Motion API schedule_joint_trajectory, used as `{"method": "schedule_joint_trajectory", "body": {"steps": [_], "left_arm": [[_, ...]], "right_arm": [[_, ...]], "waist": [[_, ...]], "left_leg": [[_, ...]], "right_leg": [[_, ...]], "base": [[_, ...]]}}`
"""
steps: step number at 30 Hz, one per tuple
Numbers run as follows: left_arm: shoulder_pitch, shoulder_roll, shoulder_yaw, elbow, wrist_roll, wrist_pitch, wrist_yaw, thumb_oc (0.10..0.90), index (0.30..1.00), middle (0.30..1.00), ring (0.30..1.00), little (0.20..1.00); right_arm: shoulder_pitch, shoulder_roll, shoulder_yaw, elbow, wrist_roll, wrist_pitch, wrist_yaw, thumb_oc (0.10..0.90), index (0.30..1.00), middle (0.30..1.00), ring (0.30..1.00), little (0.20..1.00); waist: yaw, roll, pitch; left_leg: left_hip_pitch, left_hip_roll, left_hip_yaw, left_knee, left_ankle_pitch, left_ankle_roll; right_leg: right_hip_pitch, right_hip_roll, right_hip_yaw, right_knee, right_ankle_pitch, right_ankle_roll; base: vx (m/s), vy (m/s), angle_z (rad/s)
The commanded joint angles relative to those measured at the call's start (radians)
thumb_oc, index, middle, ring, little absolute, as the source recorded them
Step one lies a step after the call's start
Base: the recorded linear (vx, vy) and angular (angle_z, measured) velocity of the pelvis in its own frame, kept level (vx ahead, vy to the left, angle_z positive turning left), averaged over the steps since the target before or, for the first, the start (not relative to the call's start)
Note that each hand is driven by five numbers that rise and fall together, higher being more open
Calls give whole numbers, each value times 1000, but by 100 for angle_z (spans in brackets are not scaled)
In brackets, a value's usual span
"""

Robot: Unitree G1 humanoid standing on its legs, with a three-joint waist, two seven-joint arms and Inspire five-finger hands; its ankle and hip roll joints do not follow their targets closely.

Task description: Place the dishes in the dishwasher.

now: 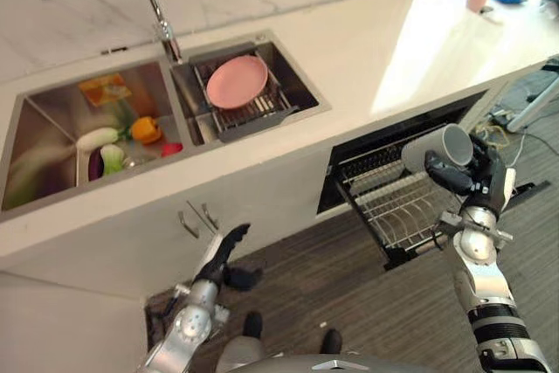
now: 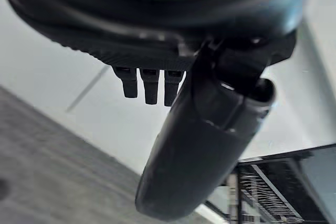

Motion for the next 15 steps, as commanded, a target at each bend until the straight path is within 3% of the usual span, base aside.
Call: {"method": "schedule_joint_trajectory", "body": {"steps": [1,8,15], "left_arm": [[-59,39,31,-71,12,-71,5,800,900,900,900,900],[-11,59,75,-6,8,-79,21,800,900,900,900,900],[-22,55,79,20,-18,-76,43,800,900,900,900,900]], "right_arm": [[-134,-99,-60,-8,-67,-58,-7,400,300,300,300,300],[-221,-216,-7,252,-117,-6,12,400,300,300,300,300],[-377,-285,43,584,-26,29,53,400,300,300,300,300]], "waist": [[25,-25,5],[64,-24,47],[93,-14,77]], "left_leg": [[3,-3,39,4,-34,5],[-52,-11,15,8,-19,3],[-101,-19,-9,10,-5,-1]], "right_leg": [[53,-44,53,16,-77,94],[17,-49,35,15,-75,95],[-21,-51,20,14,-70,94]], "base": [[-3,-4,21],[-4,4,15],[-2,0,9]]}}
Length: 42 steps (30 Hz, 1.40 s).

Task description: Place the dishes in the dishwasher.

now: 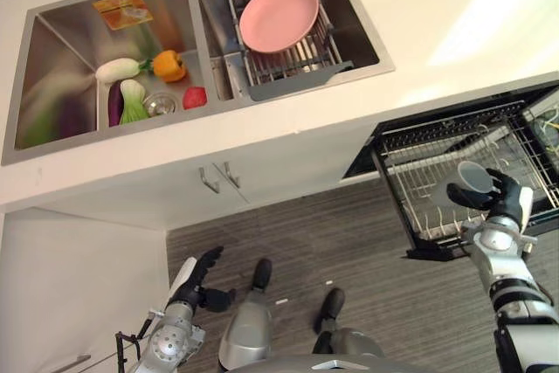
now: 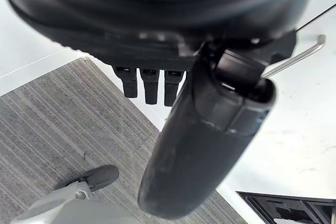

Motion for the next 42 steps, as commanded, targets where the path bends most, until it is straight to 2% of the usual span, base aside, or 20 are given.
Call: {"method": "schedule_joint_trajectory", "body": {"steps": [1,6,7,8,9,10,11,20,31,36,37,38,42], "left_arm": [[-63,26,-1,-14,-23,-57,41,800,900,900,900,900],[-78,4,-12,5,-38,-57,40,800,900,900,900,900],[-80,0,-14,10,-39,-58,37,800,900,900,900,900],[-81,-6,-19,18,-42,-62,27,800,900,900,900,900],[-82,-8,-20,23,-44,-63,24,800,900,900,900,900],[-83,-10,-24,29,-46,-64,21,800,900,900,900,900],[-81,-10,-27,30,-47,-66,17,800,900,900,900,900],[-77,-5,-39,63,-32,-50,-22,800,900,900,900,900],[-78,-23,-43,108,-18,-35,-39,800,900,900,900,900],[-78,-36,-52,126,-21,-27,-53,800,900,900,900,900],[-83,-40,-49,127,-29,-22,-64,800,900,900,900,900],[-81,-42,-49,129,-33,-22,-64,800,900,900,900,900],[-77,-40,-44,133,-36,-13,-74,800,900,900,900,900]], "right_arm": [[-109,-131,22,8,57,-45,8,400,300,300,300,300],[-184,-145,73,110,85,-27,68,400,300,300,300,300],[-204,-148,89,129,91,-24,85,530,495,495,495,495],[-212,-146,121,149,94,-17,132,580,571,571,571,571],[-217,-143,125,156,103,-18,141,610,615,615,615,615],[-217,-137,132,164,112,-18,156,739,808,808,808,808],[-218,-136,139,169,109,-18,167,800,900,900,900,900],[-211,-142,137,193,63,-4,162,800,900,900,900,900],[-198,-153,122,168,66,-5,177,800,900,900,900,900],[-187,-135,92,168,122,-8,192,800,900,900,900,900],[-169,-104,47,192,227,1,212,800,900,900,900,900],[-168,-102,31,200,252,-3,222,800,900,900,900,900],[-178,-106,27,205,264,4,221,800,900,900,900,900]], "waist": [[7,-25,-34],[15,-20,-28],[14,-19,-27],[16,-20,-30],[16,-19,-33],[18,-19,-36],[19,-20,-38],[13,-25,-68],[2,-36,-101],[-2,-33,-118],[0,-30,-123],[1,-31,-124],[3,-30,-128]], "left_leg": [[-4,-2,44,10,-24,-3],[-11,-4,37,11,-22,-4],[-10,-4,36,11,-23,-4],[-6,-5,36,11,-26,-4],[-4,-5,36,11,-26,-4],[-2,-4,35,10,-27,-4],[1,-4,35,10,-28,-4],[41,2,38,6,-36,-7],[90,8,57,6,-47,-9],[109,11,64,4,-51,-9],[112,10,65,4,-53,-9],[113,9,64,4,-53,-9],[111,9,51,4,-51,-10]], "right_leg": [[50,-44,71,14,-72,91],[45,-43,67,13,-75,91],[46,-42,67,13,-77,90],[51,-42,68,12,-80,90],[53,-42,68,12,-81,90],[57,-42,67,12,-83,90],[61,-42,65,12,-85,90],[99,-43,59,12,-97,90],[138,-43,64,12,-100,91],[152,-44,68,12,-103,91],[155,-44,66,12,-104,91],[157,-44,65,12,-105,90],[162,-43,53,12,-107,88]], "base": [[10,-1,6],[10,-1,5],[0,0,0],[35,-4,3],[41,-3,1],[33,-2,0],[32,-3,2],[10,-1,2],[0,0,0],[-8,8,-5],[-15,2,-8],[-20,-2,-4],[0,0,0]]}}
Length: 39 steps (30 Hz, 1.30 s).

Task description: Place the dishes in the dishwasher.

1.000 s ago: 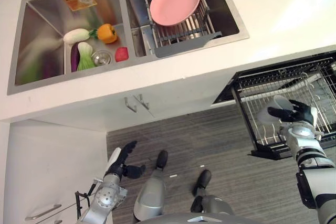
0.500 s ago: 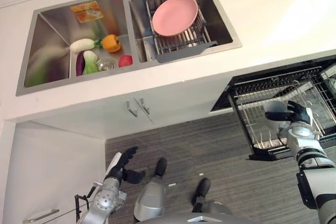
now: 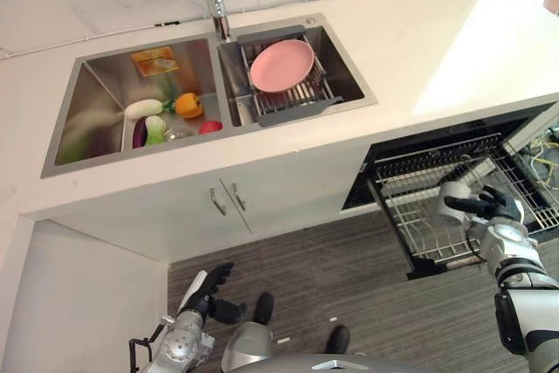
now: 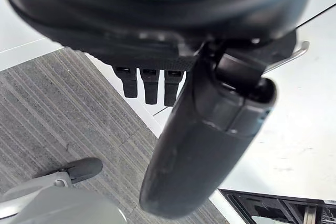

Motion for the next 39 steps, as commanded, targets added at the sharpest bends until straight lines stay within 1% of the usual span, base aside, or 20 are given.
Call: {"method": "schedule_joint_trajectory", "body": {"steps": [1,5,6,7,8,9,11,14,15,17,20,25,30,31,33,34,35,37,38,39], "left_arm": [[-32,25,-14,-10,-3,-28,9,800,900,900,900,900],[-28,15,8,-7,0,-28,12,800,900,900,900,900],[-21,-9,49,34,1,-23,29,800,900,900,900,900],[-27,-23,69,57,-1,-20,37,800,900,900,900,900],[-26,-21,66,60,0,-22,38,800,900,900,900,900],[-52,-57,98,168,40,-5,82,800,900,900,900,900],[-83,-77,75,286,134,23,78,800,900,900,900,900],[-77,-120,96,361,97,24,43,800,900,900,900,900],[-77,-120,96,361,97,24,43,800,900,900,900,900],[-107,-164,154,530,52,48,53,800,900,900,900,900],[-119,-193,207,655,32,58,51,800,900,900,900,900],[-123,-216,318,785,-55,79,79,800,900,900,900,900],[-127,-225,369,803,-112,84,100,800,900,900,900,900],[-122,-231,380,792,-138,77,117,800,900,900,900,900],[-133,-239,375,775,-156,71,128,800,900,900,900,900],[-143,-241,376,763,-180,66,132,800,900,900,900,900],[-148,-247,374,747,-187,64,134,800,900,900,900,900],[-158,-249,367,734,-177,67,146,800,900,900,900,900],[-159,-251,359,731,-168,71,149,800,900,900,900,900],[-153,-252,359,731,-170,67,156,800,900,900,900,900]], "right_arm": [[-43,-75,23,-68,47,-75,-8,800,900,900,900,900],[37,-19,-13,-257,103,-120,-9,800,900,900,900,900],[131,23,-44,-477,90,-166,-27,800,900,900,900,900],[182,50,-68,-594,84,-191,-31,800,900,900,900,900],[198,56,-75,-613,78,-185,-37,800,900,900,900,900],[304,128,-132,-815,95,-252,-31,800,900,900,900,900],[392,201,-152,-1012,62,-284,-23,800,900,900,900,900],[467,273,-165,-1205,61,-313,11,800,900,900,900,900],[467,273,-165,-1205,61,-313,11,800,900,900,900,900],[519,316,-131,-1309,125,-325,87,800,900,900,900,900],[566,334,-99,-1416,166,-339,156,800,900,900,900,900],[541,306,-73,-1456,117,-342,143,800,900,900,900,900],[518,285,-53,-1461,91,-336,137,800,900,900,900,900],[500,276,-35,-1466,74,-336,132,800,900,900,900,900],[476,251,-31,-1468,47,-338,117,800,900,900,900,900],[466,241,-29,-1468,45,-337,111,800,900,900,900,900],[464,242,-36,-1480,32,-336,100,800,900,900,900,900],[448,249,-47,-1482,4,-335,72,800,900,900,900,900],[430,253,-44,-1476,-9,-339,59,800,900,900,900,900],[423,263,-31,-1474,-9,-339,63,800,900,900,900,900]], "waist": [[14,-49,-19],[9,-46,-19],[5,-45,-21],[0,-42,-24],[1,-45,-27],[-12,-41,-32],[-26,-36,-49],[-48,-23,-61],[-48,-23,-61],[-68,-12,-69],[-76,-3,-74],[-70,15,-71],[-63,28,-60],[-55,38,-45],[-53,36,-7],[-56,32,15],[-62,30,13],[-63,29,4],[-57,32,-5],[-48,30,-13]], "left_leg": [[29,7,52,5,-53,-10],[34,5,49,5,-54,-9],[43,5,48,5,-62,-10],[39,3,48,5,-55,-9],[39,3,46,5,-55,-9],[45,2,46,5,-57,-10],[50,1,46,5,-60,-12],[60,2,51,5,-62,-14],[60,2,51,5,-62,-14],[71,4,62,5,-61,-15],[77,8,64,5,-56,-22],[78,17,61,9,-41,-33],[74,23,54,18,-30,-41],[52,28,61,55,-22,-50],[-29,11,74,221,-8,-71],[-81,12,119,294,-3,-75],[-106,17,177,289,7,-57],[-167,6,347,271,18,-29],[-185,2,392,251,32,-18],[-171,5,388,223,26,-13]], "right_leg": [[74,-43,37,13,-105,86],[79,-46,33,13,-102,88],[90,-47,33,13,-108,88],[88,-49,29,13,-101,88],[89,-49,27,13,-101,88],[97,-52,24,13,-102,87],[104,-53,17,13,-105,84],[112,-56,17,14,-108,82],[112,-56,17,14,-108,82],[118,-56,24,17,-108,77],[123,-54,24,18,-113,71],[127,-43,19,21,-122,58],[128,-36,19,23,-129,49],[129,-35,19,22,-133,44],[126,-45,22,21,-130,35],[132,-49,16,16,-135,30],[133,-50,1,13,-139,31],[148,-47,-28,13,-159,34],[150,-41,-36,13,-161,37],[156,-43,-35,13,-166,42]], "base": [[-13,7,4],[-4,9,7],[-17,17,3],[-12,11,6],[-20,17,8],[28,5,8],[7,22,14],[-11,18,7],[0,0,0],[-9,1,-2],[-11,-14,-9],[-18,-45,-1],[-9,-48,1],[-42,-70,2],[-99,-82,9],[-68,-106,51],[7,-111,110],[81,-94,115],[119,-6,72],[130,73,57]]}}
